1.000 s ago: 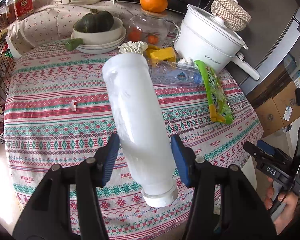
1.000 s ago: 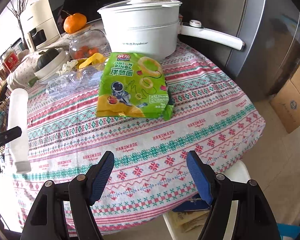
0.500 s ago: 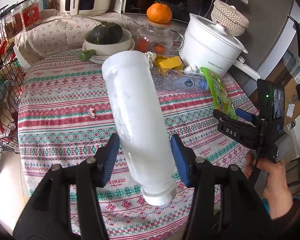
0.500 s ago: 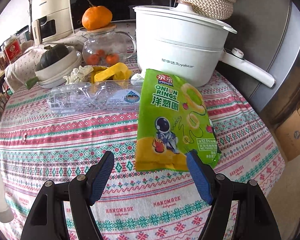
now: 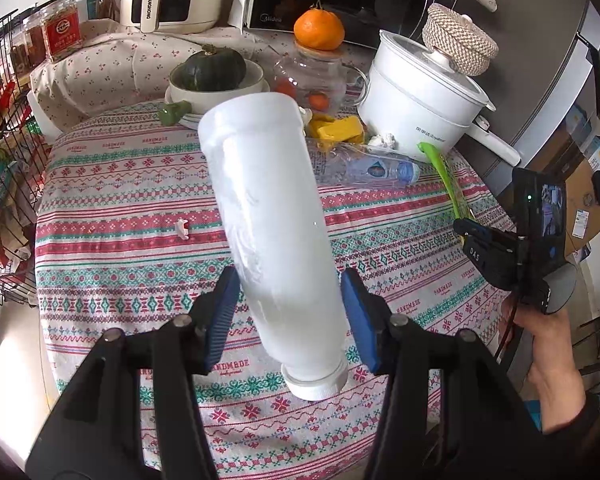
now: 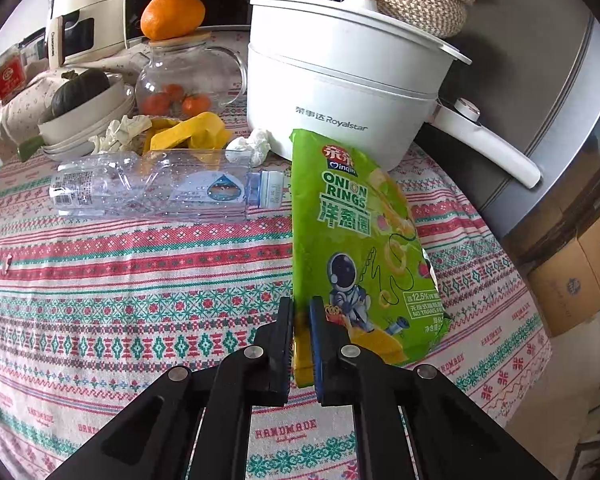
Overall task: Collect trash
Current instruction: 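Grasp the green onion rings bag with the right gripper while the left gripper holds the bottle, then carry the onion rings bag over the white bin and open the right gripper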
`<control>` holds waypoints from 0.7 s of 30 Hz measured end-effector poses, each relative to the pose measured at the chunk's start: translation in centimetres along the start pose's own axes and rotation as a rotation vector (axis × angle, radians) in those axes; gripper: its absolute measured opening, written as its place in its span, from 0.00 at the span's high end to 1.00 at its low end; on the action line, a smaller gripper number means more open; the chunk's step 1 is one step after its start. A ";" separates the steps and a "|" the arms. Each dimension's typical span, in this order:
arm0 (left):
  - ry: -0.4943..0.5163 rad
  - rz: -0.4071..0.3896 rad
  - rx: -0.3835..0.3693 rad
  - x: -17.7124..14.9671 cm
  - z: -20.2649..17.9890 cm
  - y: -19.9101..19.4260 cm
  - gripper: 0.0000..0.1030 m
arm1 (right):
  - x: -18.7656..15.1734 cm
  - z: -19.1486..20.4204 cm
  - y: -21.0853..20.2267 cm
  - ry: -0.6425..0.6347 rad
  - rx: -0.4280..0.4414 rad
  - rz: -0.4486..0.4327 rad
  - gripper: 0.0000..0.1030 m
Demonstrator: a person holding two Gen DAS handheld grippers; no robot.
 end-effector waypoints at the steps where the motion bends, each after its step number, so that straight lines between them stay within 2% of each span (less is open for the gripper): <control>1: 0.000 -0.004 -0.002 0.0 -0.1 -0.1 0.48 | 0.1 -0.4 -0.5 0.012 0.006 -0.005 0.93; 6: 0.002 -0.026 -0.016 0.1 -0.5 -0.9 0.48 | 0.1 -2.8 -3.8 0.090 0.059 -0.025 0.96; 14: 0.025 -0.064 -0.059 0.1 -2.2 -2.5 0.48 | -0.5 -7.2 -10.2 0.277 0.196 -0.063 0.97; 21: 0.064 -0.089 -0.098 -0.3 -4.5 -3.6 0.48 | -2.9 -10.4 -13.5 0.340 0.232 -0.069 0.97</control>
Point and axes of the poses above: each gripper's, at about its wrist camera, not at the fingertips, and y roughly the way its jaws point, z to its left, x to its top, the point moved 8 cm from there along y, roughly the way its jaws point, and after that the axes turned 6 degrees about -z, right-handed, at the moved point
